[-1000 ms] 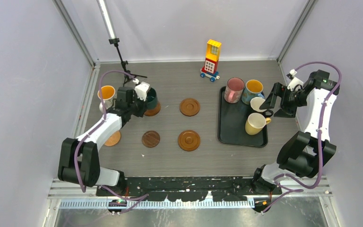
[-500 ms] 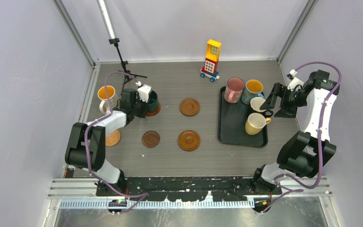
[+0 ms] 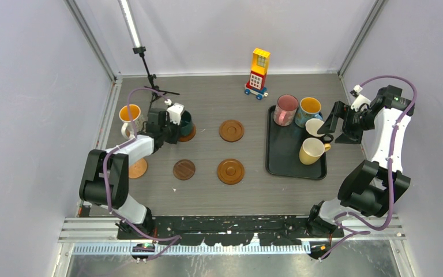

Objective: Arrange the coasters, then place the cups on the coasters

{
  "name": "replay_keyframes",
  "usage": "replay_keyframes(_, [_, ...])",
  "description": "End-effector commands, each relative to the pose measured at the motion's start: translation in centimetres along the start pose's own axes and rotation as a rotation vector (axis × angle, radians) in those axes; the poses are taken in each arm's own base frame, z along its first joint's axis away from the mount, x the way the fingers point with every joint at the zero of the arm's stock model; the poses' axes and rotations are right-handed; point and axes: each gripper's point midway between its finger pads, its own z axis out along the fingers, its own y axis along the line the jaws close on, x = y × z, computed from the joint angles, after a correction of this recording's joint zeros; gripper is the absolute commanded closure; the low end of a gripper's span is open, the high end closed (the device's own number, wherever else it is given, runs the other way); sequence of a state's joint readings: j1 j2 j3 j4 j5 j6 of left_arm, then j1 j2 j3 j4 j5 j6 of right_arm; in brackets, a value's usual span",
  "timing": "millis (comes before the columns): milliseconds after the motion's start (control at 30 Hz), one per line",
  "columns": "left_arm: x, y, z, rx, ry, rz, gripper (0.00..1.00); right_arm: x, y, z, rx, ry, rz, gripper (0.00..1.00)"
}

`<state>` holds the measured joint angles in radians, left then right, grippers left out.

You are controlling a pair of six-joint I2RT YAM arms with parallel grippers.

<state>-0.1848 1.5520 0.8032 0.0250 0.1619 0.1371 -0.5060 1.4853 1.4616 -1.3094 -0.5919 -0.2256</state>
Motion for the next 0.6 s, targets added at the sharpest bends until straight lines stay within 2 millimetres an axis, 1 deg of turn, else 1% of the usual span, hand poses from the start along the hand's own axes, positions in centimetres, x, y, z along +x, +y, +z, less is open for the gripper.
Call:
replay_keyframes(0, [-3.3,0.3,0.0,0.005,-0.097,-0.004,0.83,-0.9,0.4,-0.7,0.004,-0.042,-0.02,0.11])
replay_keyframes(100, [-3.0,0.2,0.1,0.009,-0.081,-0.006,0.75,-1.0,0.4,-0.7,0.005,-0.041,-0.021,0.11])
replay_keyframes(200, [-2.6,0.2,-0.1,0.01,-0.068,-0.003,0.59,-1.0,0.3,-0.7,0.007,-0.043,-0.026,0.11])
replay_keyframes(300, [-2.4,0.1,-0.5,0.009,-0.061,-0.001,0.5,-0.9,0.3,-0.8,0.008,-0.035,-0.039,0.11])
replay_keyframes(333, [-2.4,0.1,-0.7,0.009,-0.058,0.0,0.45,-0.8,0.2,-0.9,0.009,-0.028,-0.053,0.11])
replay_keyframes(433, [-2.5,-0.4,-2.1,0.026,-0.048,0.004,0.33,-0.1,-0.1,-1.4,0.02,0.017,-0.13,0.11])
replay_keyframes(500, [-2.8,-0.8,-3.6,0.043,-0.045,0.009,0.25,0.2,-1.0,-2.0,0.065,0.051,-0.206,0.11])
replay_keyframes(567, [-3.6,-1.3,-5.4,0.063,-0.056,0.035,0.15,0.3,-2.1,-2.5,0.105,0.092,-0.295,0.11])
